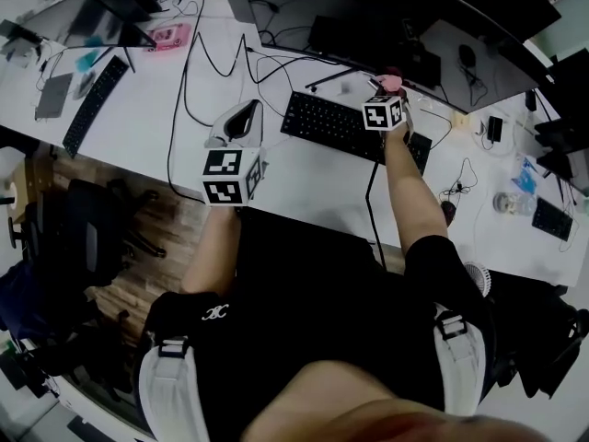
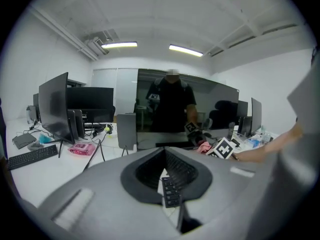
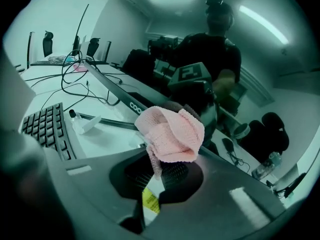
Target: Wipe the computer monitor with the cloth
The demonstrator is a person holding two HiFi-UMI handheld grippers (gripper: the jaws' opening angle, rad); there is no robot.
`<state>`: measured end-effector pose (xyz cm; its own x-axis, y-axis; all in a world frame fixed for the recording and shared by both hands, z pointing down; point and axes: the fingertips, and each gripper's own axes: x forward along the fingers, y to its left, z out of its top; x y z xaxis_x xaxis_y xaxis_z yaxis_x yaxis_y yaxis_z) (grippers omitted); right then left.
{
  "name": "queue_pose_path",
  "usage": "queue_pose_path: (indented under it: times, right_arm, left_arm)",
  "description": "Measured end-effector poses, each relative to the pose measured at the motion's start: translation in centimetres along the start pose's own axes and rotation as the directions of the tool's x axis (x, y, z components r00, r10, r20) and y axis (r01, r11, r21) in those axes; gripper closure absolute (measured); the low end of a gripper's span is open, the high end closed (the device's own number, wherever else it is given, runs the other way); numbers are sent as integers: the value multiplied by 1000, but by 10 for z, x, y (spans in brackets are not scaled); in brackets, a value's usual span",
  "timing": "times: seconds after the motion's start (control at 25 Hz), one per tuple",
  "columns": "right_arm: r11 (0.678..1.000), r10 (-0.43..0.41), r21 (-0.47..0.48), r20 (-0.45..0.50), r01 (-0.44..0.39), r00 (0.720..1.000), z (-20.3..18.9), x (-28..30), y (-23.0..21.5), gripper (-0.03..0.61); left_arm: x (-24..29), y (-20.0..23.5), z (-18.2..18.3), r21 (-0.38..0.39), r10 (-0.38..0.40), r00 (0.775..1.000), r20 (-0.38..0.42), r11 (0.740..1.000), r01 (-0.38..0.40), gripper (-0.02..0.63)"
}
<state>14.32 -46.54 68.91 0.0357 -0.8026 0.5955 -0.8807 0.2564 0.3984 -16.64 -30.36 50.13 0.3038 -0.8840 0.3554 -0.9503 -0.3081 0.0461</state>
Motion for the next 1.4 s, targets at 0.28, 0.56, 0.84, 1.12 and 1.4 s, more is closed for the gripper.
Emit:
queue_pose_path:
  times: [0.28, 0.56, 0.84, 1.12, 1.4]
  right_arm:
    - [1000, -1, 26, -7, 1, 1000, 33, 13, 50, 566]
    - [1000, 4, 0, -16, -4, 1000, 65, 14, 96, 568]
    - [1000, -12, 3, -42, 12, 999, 91, 27, 134, 568]
    - [999, -42, -7, -59, 42, 997, 122, 35, 180, 568]
    - [999, -8, 31, -47, 10, 999, 151, 40, 221, 568]
  left_arm:
    - [-5, 62, -14, -59, -6, 1000, -11, 998, 6, 560]
    - [-7, 129, -16, -78, 1, 1000, -15, 997, -2, 560]
    - [-15, 179, -12, -58, -30, 999, -35, 998, 28, 560]
    - [-26, 242, -2, -3, -79, 996, -52, 997, 79, 560]
    - [-30, 279, 11, 27, -110, 993, -40, 993, 111, 560]
